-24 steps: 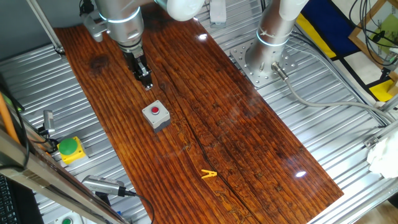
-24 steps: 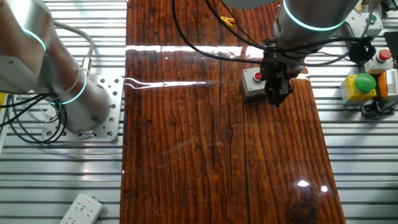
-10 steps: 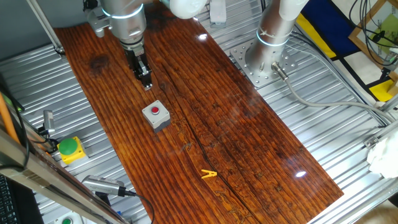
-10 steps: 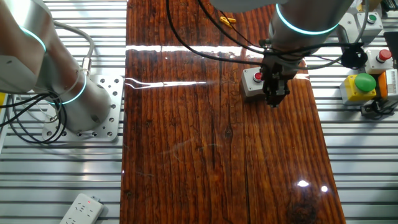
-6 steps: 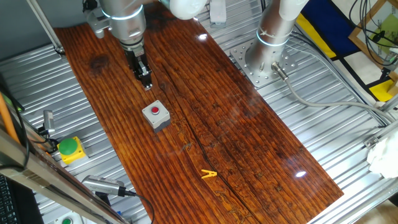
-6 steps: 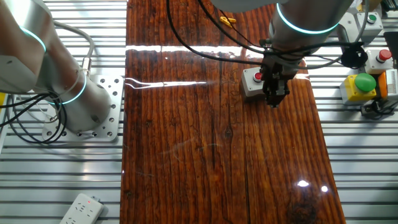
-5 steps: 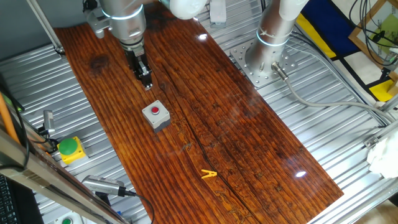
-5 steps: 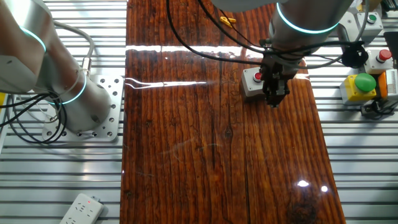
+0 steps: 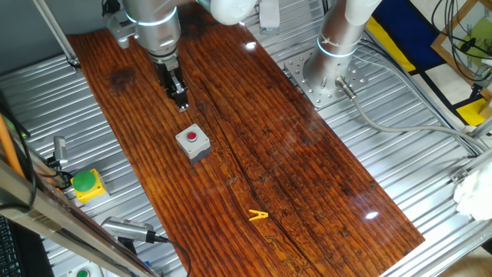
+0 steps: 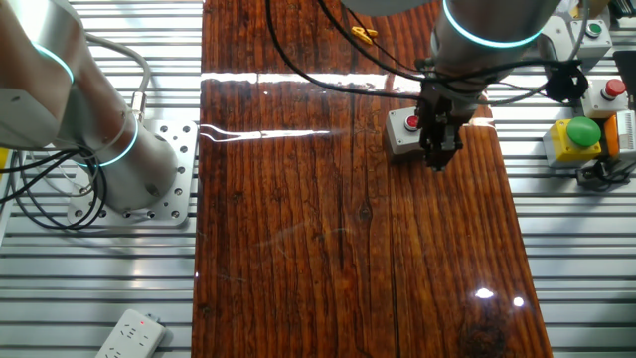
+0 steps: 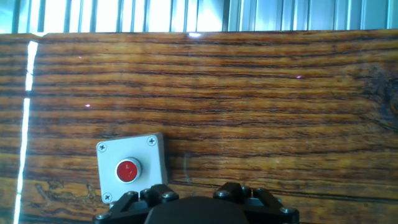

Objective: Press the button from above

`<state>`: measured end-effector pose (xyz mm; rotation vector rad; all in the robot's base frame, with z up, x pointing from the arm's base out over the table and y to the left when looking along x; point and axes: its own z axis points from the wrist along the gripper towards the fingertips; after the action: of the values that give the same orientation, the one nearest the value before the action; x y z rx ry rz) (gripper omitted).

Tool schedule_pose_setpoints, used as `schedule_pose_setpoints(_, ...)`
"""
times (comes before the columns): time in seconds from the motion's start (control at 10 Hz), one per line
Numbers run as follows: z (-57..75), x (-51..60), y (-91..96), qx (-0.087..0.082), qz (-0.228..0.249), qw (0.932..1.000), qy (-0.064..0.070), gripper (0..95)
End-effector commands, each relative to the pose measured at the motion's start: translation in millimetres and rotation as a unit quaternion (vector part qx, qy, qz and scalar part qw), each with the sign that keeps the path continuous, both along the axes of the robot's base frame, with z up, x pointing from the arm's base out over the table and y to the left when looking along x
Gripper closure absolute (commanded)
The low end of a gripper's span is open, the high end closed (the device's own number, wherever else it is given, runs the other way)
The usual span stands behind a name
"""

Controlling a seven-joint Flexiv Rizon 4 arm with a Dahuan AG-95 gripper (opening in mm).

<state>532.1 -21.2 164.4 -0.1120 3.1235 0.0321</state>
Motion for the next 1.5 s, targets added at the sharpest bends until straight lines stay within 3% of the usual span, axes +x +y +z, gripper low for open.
schedule_pose_setpoints(0.1,0.3,-1.2,-0.9,-0.004,-0.004,1.0,-0.001,38.0)
schedule_pose_setpoints(0.4,0.6,-1.2,-1.0,-0.006,-0.008,0.9999,-0.008,38.0)
schedule_pose_setpoints(0.5,0.1,-0.8,-1.4,-0.007,-0.01,0.9999,-0.008,19.0)
schedule_pose_setpoints(0.8,-0.6,2.1,-0.2,-0.007,-0.008,0.9999,-0.011,19.0)
schedule_pose_setpoints(1.0,2.0,9.2,0.0,-0.008,-0.008,0.9998,-0.016,19.0)
schedule_pose_setpoints(1.2,2.9,22.4,-7.0,-0.007,0.01,0.9998,-0.019,19.0)
schedule_pose_setpoints(1.5,6.4,42.0,-1.1,-0.006,0.003,0.9998,-0.018,19.0)
